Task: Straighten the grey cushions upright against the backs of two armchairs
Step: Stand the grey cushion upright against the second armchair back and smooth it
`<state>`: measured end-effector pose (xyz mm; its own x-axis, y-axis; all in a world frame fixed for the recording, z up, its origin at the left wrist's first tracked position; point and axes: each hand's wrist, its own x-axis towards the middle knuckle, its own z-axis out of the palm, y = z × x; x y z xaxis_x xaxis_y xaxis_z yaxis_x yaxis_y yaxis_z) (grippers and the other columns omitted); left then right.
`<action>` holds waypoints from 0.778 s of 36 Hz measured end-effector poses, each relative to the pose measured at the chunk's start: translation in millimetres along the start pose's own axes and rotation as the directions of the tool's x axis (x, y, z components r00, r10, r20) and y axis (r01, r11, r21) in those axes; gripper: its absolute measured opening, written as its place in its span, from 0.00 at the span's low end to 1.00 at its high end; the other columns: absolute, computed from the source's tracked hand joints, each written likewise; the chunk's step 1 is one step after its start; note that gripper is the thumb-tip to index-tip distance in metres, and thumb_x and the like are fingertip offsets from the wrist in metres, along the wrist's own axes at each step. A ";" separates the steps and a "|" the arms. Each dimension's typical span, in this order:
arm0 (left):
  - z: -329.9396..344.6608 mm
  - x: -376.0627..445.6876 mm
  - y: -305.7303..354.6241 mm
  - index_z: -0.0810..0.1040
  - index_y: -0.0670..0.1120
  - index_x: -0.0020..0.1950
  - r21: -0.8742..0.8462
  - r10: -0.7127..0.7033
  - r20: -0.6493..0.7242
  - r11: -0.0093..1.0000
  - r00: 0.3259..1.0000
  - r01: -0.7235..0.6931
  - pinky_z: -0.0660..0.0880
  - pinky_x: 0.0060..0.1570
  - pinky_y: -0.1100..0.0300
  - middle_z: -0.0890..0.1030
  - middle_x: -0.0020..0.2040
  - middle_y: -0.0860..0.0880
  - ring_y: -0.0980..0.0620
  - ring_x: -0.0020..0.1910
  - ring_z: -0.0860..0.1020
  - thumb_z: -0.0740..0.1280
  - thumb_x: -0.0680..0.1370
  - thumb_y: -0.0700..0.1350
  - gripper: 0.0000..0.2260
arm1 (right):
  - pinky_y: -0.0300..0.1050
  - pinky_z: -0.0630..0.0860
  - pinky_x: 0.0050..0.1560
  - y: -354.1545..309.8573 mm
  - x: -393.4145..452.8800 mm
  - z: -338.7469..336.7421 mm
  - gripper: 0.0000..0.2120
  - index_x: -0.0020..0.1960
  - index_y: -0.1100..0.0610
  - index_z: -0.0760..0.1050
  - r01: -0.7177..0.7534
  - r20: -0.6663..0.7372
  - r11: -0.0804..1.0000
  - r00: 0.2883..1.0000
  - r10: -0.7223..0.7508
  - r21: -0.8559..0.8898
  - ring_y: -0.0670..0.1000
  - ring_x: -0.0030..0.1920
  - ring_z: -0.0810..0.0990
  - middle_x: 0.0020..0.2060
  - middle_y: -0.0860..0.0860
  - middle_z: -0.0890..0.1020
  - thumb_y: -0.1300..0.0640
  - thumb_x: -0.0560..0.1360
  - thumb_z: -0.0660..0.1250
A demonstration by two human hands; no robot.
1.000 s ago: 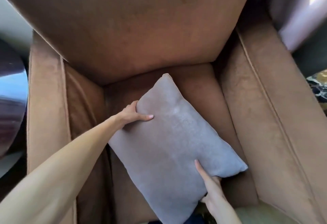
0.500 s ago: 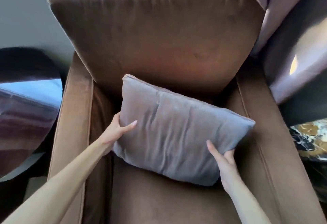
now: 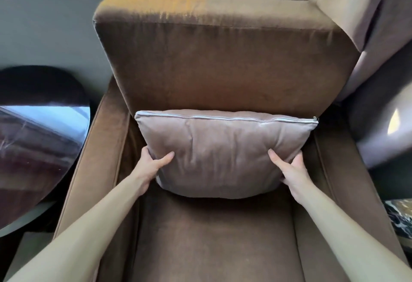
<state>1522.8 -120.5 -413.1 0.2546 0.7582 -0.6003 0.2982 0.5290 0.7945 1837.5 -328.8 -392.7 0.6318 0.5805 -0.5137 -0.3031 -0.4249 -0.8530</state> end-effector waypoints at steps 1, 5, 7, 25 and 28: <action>-1.4 1.8 6.4 0.69 0.47 0.69 0.005 0.018 0.012 1.000 1.000 -0.018 0.76 0.64 0.49 0.81 0.63 0.49 0.54 0.58 0.82 0.80 0.70 0.47 0.31 | 0.60 0.71 0.71 -2.2 2.5 -2.3 0.55 0.73 0.42 0.63 0.000 -0.011 1.000 1.000 0.000 -0.020 0.49 0.67 0.76 0.67 0.40 0.77 0.31 0.52 0.81; -12.4 6.3 42.8 0.74 0.47 0.67 0.045 0.157 -0.024 0.987 0.987 -0.156 0.78 0.56 0.54 0.83 0.58 0.52 0.58 0.55 0.83 0.78 0.73 0.47 0.25 | 0.52 0.77 0.61 -18.0 12.0 -20.5 0.47 0.68 0.51 0.71 0.053 -0.111 0.995 0.992 -0.062 -0.085 0.46 0.61 0.79 0.61 0.44 0.81 0.34 0.55 0.81; -17.5 9.0 64.1 0.77 0.50 0.63 0.100 0.243 -0.068 0.967 0.968 -0.236 0.75 0.47 0.58 0.84 0.54 0.57 0.65 0.49 0.82 0.77 0.74 0.48 0.20 | 0.48 0.77 0.51 -32.8 18.2 -30.4 0.35 0.67 0.50 0.72 0.115 -0.173 0.988 0.976 -0.132 -0.105 0.48 0.61 0.80 0.61 0.45 0.81 0.39 0.65 0.79; -28.9 26.2 129.5 0.86 0.45 0.44 0.443 0.487 -0.242 0.825 0.839 -0.351 0.71 0.24 0.71 0.81 0.33 0.42 0.60 0.20 0.73 0.75 0.74 0.41 0.00 | 0.39 0.82 0.38 -82.8 38.6 -66.7 0.05 0.45 0.54 0.80 0.076 -0.368 0.893 0.893 -0.260 -0.444 0.53 0.38 0.83 0.38 0.53 0.85 0.63 0.74 0.74; -30.7 20.3 126.2 0.86 0.46 0.44 0.432 0.470 -0.212 0.832 0.857 -0.349 0.72 0.27 0.70 0.81 0.33 0.44 0.60 0.22 0.73 0.75 0.75 0.41 0.01 | 0.54 0.81 0.50 -84.8 22.2 -61.5 0.05 0.43 0.52 0.79 0.037 -0.332 0.843 0.909 -0.251 -0.536 0.59 0.47 0.84 0.41 0.53 0.86 0.57 0.73 0.75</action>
<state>1537.3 -26.7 -322.2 0.1634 0.9790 -0.1219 0.5561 0.0107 0.8310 1921.0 -322.5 -326.1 0.8873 0.4041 -0.2225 0.1504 -0.7094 -0.6885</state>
